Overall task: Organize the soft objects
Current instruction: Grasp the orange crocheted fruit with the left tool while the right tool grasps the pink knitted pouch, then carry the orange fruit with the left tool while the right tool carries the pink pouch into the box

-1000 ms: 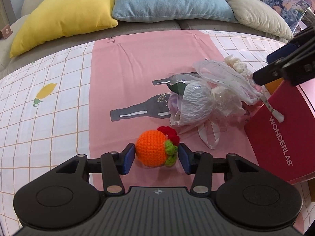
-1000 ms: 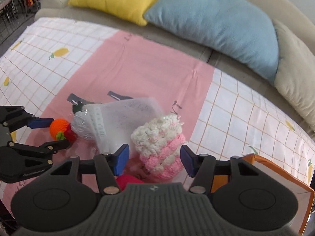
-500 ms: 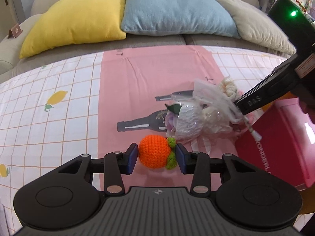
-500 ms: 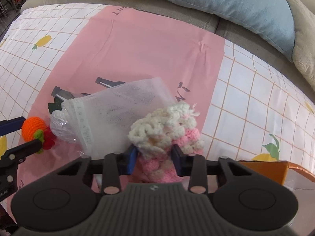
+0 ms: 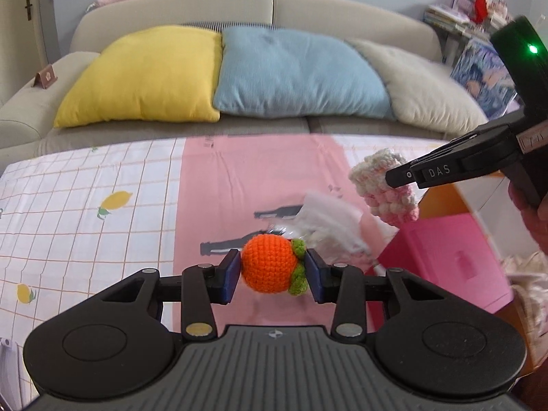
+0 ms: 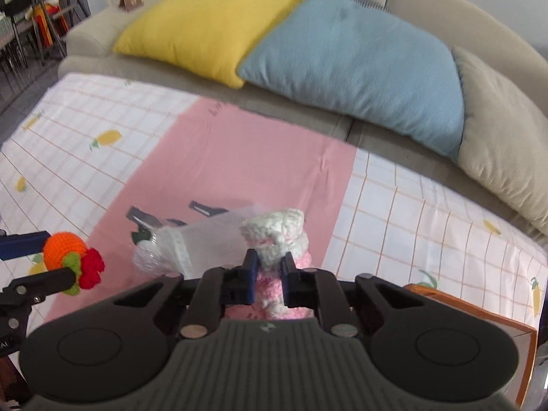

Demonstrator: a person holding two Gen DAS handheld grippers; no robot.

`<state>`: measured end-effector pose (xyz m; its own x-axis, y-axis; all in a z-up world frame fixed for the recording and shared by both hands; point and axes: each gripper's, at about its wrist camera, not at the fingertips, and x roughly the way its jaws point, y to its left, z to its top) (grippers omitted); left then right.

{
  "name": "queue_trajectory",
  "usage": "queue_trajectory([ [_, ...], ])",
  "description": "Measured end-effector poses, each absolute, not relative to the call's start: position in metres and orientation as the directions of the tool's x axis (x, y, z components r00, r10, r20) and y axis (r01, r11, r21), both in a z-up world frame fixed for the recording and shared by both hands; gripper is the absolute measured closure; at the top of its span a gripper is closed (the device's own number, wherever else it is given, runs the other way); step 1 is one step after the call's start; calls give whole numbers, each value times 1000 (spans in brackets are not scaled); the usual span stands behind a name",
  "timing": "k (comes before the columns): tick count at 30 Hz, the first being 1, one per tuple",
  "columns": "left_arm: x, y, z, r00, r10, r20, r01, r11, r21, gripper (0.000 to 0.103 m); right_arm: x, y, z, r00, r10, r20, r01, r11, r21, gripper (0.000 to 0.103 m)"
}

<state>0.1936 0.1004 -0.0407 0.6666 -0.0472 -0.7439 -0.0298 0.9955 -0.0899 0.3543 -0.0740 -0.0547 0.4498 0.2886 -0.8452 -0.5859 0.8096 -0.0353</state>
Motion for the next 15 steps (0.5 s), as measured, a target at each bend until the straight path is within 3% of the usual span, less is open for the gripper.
queue_trajectory([
  [9, 166, 80, 2, 733, -99, -673, -4, 989, -150, 57, 300, -116, 14, 550, 409, -728, -582, 813, 17, 92],
  [15, 159, 47, 18, 746, -178, -642, 101, 983, -155, 57, 268, -170, 35, 575, 438, -691, -544, 835, 77, 92],
])
